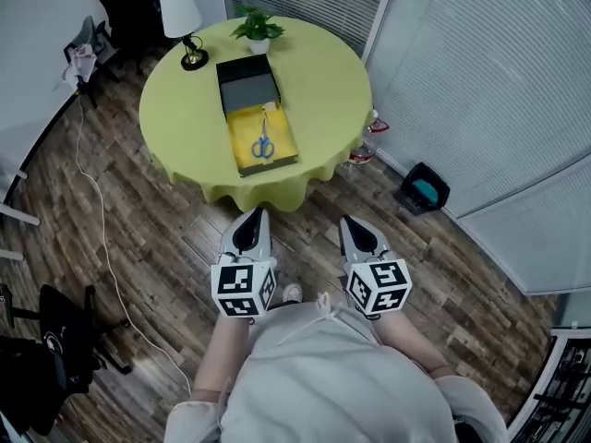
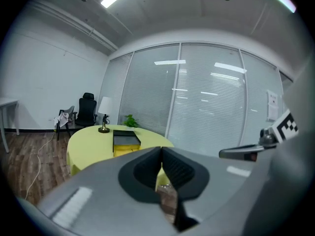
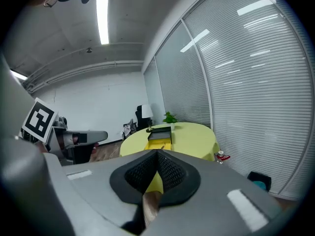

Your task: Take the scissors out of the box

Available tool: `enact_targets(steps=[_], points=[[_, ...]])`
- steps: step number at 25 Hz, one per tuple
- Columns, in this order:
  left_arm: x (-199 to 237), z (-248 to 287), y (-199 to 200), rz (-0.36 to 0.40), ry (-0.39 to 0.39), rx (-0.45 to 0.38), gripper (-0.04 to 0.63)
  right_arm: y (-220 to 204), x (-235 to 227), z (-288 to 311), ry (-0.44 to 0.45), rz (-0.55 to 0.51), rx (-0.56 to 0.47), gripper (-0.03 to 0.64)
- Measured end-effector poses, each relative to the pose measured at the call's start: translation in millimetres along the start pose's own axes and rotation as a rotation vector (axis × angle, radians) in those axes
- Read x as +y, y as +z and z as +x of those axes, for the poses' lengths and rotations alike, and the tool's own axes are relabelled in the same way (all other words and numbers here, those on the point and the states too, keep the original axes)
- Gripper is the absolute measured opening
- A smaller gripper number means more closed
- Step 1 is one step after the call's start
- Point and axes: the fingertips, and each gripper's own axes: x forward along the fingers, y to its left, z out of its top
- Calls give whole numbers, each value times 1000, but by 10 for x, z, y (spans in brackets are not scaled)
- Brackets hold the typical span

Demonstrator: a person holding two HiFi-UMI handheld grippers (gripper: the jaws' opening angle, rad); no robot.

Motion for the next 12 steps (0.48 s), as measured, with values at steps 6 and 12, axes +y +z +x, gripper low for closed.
enact_targets(steps=[6,12], points=[[278,456,52,-16,-7,36,6,235,-115,629,2,-7,19,-2],[522,879,-54,-32,47,89,6,309,-329,1182,28,-19,57,-2]])
